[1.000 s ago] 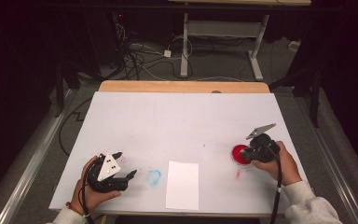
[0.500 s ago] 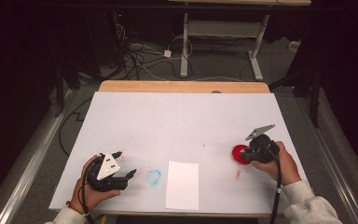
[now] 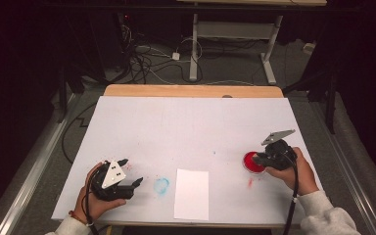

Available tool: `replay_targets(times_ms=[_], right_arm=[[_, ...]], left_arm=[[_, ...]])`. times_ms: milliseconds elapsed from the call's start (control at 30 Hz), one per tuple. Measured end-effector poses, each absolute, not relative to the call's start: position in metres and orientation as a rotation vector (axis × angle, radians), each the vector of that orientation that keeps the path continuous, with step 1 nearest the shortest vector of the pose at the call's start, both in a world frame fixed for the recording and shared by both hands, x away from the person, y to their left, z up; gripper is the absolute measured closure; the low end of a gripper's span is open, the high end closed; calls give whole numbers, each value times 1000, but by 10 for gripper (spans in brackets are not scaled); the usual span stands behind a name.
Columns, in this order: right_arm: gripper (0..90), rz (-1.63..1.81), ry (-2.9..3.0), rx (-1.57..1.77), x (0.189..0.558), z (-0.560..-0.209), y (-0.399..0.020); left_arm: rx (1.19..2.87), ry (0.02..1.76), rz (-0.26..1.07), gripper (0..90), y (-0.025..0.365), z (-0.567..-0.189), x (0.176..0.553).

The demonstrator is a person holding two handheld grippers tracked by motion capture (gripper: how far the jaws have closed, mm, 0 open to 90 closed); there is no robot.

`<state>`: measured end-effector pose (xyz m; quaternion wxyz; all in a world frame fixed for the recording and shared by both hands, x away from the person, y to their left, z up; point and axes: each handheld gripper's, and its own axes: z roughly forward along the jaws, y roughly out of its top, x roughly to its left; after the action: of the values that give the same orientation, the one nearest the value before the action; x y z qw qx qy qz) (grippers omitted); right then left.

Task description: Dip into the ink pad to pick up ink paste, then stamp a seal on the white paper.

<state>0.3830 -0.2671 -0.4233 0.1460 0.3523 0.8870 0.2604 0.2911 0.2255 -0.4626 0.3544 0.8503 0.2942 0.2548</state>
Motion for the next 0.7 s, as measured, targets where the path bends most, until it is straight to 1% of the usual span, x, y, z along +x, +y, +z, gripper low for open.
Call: replay_targets(times_ms=[167, 700], right_arm=[[758, 830, 2539, 963, 377, -409, -261], [758, 945, 2560, 826, 361, -396, -234]], left_arm=[[2191, 769, 654, 220, 227, -463, 291], [2198, 769, 670, 220, 226, -461, 286]])
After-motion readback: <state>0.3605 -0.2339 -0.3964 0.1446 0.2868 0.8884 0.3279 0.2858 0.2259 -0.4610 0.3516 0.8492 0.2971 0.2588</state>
